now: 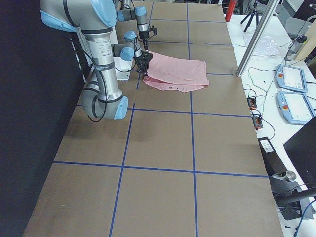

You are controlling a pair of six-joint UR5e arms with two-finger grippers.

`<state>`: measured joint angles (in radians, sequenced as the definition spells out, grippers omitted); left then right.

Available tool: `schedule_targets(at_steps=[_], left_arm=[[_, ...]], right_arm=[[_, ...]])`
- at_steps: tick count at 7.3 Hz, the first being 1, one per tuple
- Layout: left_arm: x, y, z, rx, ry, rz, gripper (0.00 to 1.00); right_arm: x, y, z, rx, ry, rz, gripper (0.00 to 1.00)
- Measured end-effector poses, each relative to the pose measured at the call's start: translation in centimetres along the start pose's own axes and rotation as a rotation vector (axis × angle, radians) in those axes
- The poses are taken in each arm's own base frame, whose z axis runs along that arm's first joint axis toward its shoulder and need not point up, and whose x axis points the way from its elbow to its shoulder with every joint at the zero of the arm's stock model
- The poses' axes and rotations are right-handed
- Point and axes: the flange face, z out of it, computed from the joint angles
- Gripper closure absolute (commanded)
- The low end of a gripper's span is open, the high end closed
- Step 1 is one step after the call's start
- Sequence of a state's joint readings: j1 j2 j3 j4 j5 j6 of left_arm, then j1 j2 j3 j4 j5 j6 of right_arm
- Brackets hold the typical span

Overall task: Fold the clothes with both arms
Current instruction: 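Lift the near edge with both grippers and fold it over away from the robot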

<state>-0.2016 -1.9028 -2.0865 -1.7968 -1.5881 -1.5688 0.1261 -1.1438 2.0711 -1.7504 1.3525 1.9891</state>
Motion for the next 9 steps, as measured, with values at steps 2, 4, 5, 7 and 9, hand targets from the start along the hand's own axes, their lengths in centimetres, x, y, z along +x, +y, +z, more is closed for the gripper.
schedule_targets(at_steps=[2, 4, 5, 7, 9], left_arm=[[1.2, 0.5, -7.0, -0.032, 0.007, 0.0, 1.0], [1.4, 0.9, -14.1, -0.058, 0.029, 0.001, 1.0], [1.9, 0.6, -14.5, -0.055, 0.022, 0.0, 1.0], [3.9, -4.1, -11.0, 0.023, -0.036, 0.038, 1.0], [5.1, -12.0, -7.5, 0.114, -0.113, 0.069, 1.0]], right_arm=[[0.7, -0.8, -5.1, -0.019, -0.012, -0.003, 1.0], [2.4, -0.8, -11.5, -0.056, -0.015, -0.026, 1.0], [2.2, -0.5, -12.1, -0.059, -0.008, -0.036, 1.0], [-0.7, -1.5, -10.8, -0.016, 0.0, -0.039, 1.0], [-5.4, -6.7, -7.5, 0.021, -0.009, -0.021, 1.0]])
